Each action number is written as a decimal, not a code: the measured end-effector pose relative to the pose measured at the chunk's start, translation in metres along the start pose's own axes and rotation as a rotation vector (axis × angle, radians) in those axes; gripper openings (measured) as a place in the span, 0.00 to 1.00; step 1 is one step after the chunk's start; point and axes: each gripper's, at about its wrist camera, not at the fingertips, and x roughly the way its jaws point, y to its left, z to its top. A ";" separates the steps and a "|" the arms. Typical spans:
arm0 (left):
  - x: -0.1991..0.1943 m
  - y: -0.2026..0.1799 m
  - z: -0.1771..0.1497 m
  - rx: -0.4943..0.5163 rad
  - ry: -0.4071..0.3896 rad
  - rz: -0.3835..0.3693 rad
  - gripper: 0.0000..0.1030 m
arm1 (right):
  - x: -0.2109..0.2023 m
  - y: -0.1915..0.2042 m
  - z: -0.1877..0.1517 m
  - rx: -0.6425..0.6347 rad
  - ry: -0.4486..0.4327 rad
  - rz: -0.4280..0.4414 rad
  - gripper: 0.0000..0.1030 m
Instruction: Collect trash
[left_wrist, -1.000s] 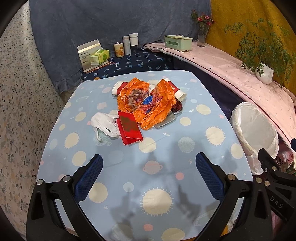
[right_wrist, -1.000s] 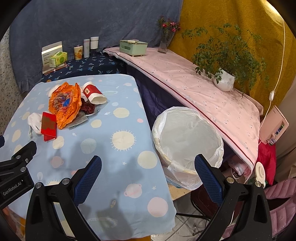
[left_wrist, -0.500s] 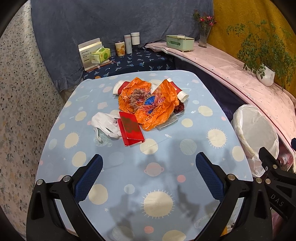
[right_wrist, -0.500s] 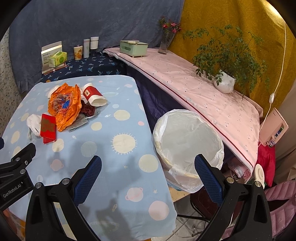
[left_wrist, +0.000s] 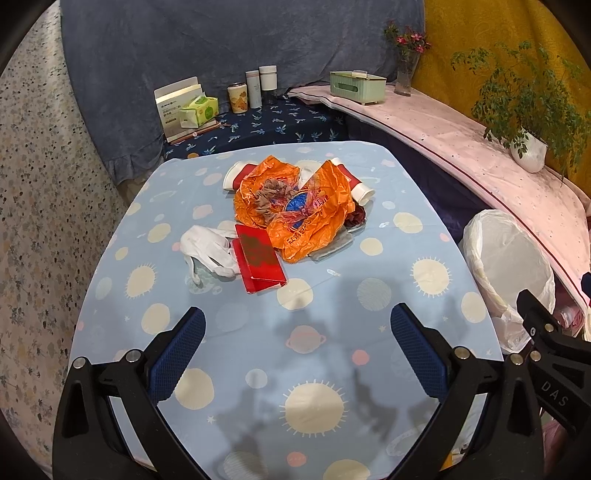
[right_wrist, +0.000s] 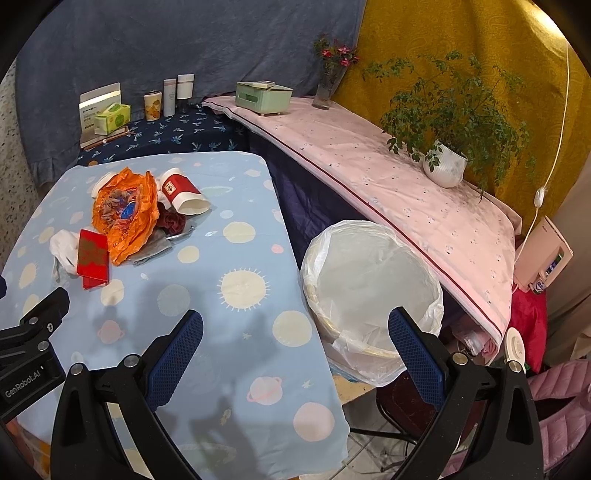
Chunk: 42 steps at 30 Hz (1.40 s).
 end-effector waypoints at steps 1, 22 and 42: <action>0.000 -0.001 0.000 0.001 -0.001 0.000 0.93 | 0.000 0.000 0.000 0.001 -0.001 -0.001 0.93; 0.003 -0.002 0.005 0.021 -0.016 -0.035 0.93 | -0.002 -0.016 0.005 0.063 -0.031 -0.034 0.93; 0.078 0.105 0.025 -0.089 0.009 -0.024 0.93 | 0.031 0.043 0.033 0.070 -0.063 0.065 0.93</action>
